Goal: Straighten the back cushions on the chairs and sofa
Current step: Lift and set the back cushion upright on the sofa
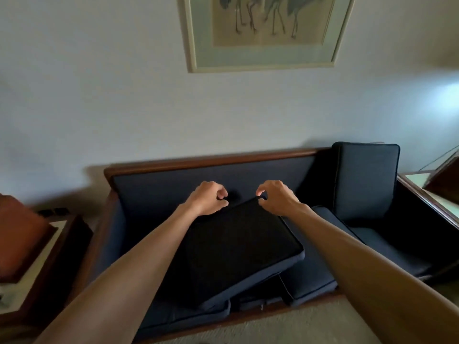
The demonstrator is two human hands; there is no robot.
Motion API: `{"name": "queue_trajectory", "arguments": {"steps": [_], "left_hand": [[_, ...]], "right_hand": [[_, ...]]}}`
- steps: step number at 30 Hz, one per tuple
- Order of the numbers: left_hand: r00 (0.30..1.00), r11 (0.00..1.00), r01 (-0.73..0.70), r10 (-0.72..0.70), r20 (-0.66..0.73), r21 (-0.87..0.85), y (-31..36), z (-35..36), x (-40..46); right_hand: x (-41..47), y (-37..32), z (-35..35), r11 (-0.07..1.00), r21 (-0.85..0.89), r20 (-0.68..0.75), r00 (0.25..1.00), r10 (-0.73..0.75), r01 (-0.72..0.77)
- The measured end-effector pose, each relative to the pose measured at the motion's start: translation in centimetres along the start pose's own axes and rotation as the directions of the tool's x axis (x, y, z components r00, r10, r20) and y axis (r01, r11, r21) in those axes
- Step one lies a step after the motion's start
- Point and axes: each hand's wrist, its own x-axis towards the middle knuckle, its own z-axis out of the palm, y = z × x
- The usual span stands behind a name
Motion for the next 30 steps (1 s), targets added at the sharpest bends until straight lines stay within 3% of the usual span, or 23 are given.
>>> {"name": "queue_trajectory", "arguments": {"steps": [6, 11, 14, 17, 20, 22, 30], "left_hand": [[0.981, 0.999, 0.043, -0.047, 0.187, 0.025, -1.8, 12.3, 6.6], [0.936, 0.994, 0.08, -0.102, 0.336, 0.081, -3.7, 23.5, 8.4], [0.92, 0.99, 0.079, -0.118, 0.374, 0.119, -5.0, 28.9, 9.4], [0.925, 0.977, 0.062, -0.133, 0.357, 0.203, -6.5, 33.3, 9.9], [0.918, 0.961, 0.044, -0.146, 0.368, 0.272, -7.3, 36.9, 10.3], [0.919, 0.956, 0.043, -0.152, 0.363, 0.289, -7.4, 38.0, 10.2], [0.924, 0.968, 0.103, -0.179, 0.339, 0.23, -7.2, 39.5, 10.9]], "right_hand": [[2.5, 9.1, 8.0, 0.981, 0.052, 0.114, 0.977, 0.182, -0.189], [2.0, 17.3, 16.8, 0.943, 0.002, 0.266, 0.91, 0.319, -0.331], [2.4, 21.8, 20.9, 0.898, -0.053, 0.265, 0.861, 0.433, -0.436], [3.4, 25.0, 23.9, 0.807, 0.052, 0.217, 0.795, 0.566, -0.589], [4.9, 27.6, 25.9, 0.639, 0.256, 0.328, 0.687, 0.648, -0.725], [5.1, 28.7, 26.7, 0.582, 0.295, 0.409, 0.651, 0.64, -0.758], [6.4, 31.0, 26.9, 0.401, 0.39, 0.519, 0.558, 0.648, -0.829]]}}
